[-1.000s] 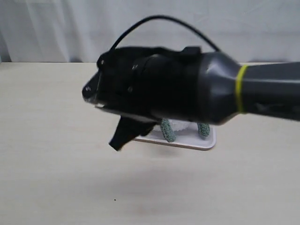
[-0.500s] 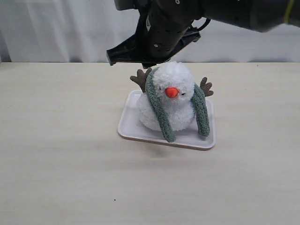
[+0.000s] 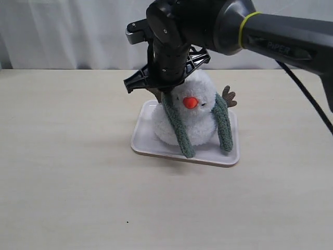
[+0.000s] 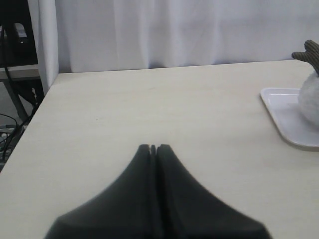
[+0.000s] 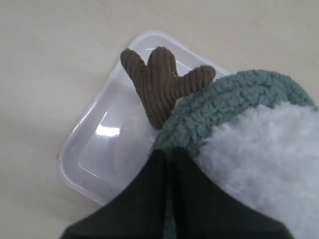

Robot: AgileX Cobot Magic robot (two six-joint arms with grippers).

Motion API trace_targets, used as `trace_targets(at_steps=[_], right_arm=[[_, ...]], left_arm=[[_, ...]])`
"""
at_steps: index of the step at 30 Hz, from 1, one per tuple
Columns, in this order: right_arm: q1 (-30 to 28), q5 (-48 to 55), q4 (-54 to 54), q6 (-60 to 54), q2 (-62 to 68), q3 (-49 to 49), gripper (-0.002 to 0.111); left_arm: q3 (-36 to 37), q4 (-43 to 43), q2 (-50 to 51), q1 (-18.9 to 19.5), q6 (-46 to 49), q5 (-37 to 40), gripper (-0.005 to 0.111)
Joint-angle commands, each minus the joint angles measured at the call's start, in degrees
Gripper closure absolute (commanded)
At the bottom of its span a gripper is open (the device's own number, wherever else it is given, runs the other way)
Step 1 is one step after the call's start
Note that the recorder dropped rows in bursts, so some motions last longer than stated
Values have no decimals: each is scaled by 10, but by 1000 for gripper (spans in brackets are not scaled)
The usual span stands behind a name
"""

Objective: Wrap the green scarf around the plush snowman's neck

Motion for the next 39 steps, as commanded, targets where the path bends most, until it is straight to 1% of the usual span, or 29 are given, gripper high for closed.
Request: trace_targets(at_steps=[1, 15, 24, 28, 33, 39], right_arm=[[-2, 8, -7, -3, 16, -4, 104], [-2, -15, 15, -5, 47, -4, 104], [-2, -14, 14, -8, -16, -4, 104], [-2, -20, -15, -6, -28, -4, 104], [-2, -19, -70, 33, -12, -3, 104], [-2, -44, -77, 35, 17, -3, 104]], left_arm=[[1, -2, -2, 1, 0, -7, 107], [1, -2, -2, 1, 0, -7, 107], [1, -2, -2, 1, 0, -7, 107], [1, -2, -2, 1, 0, -7, 107], [1, -2, -2, 1, 0, -7, 107], [1, -2, -2, 1, 0, -7, 107]])
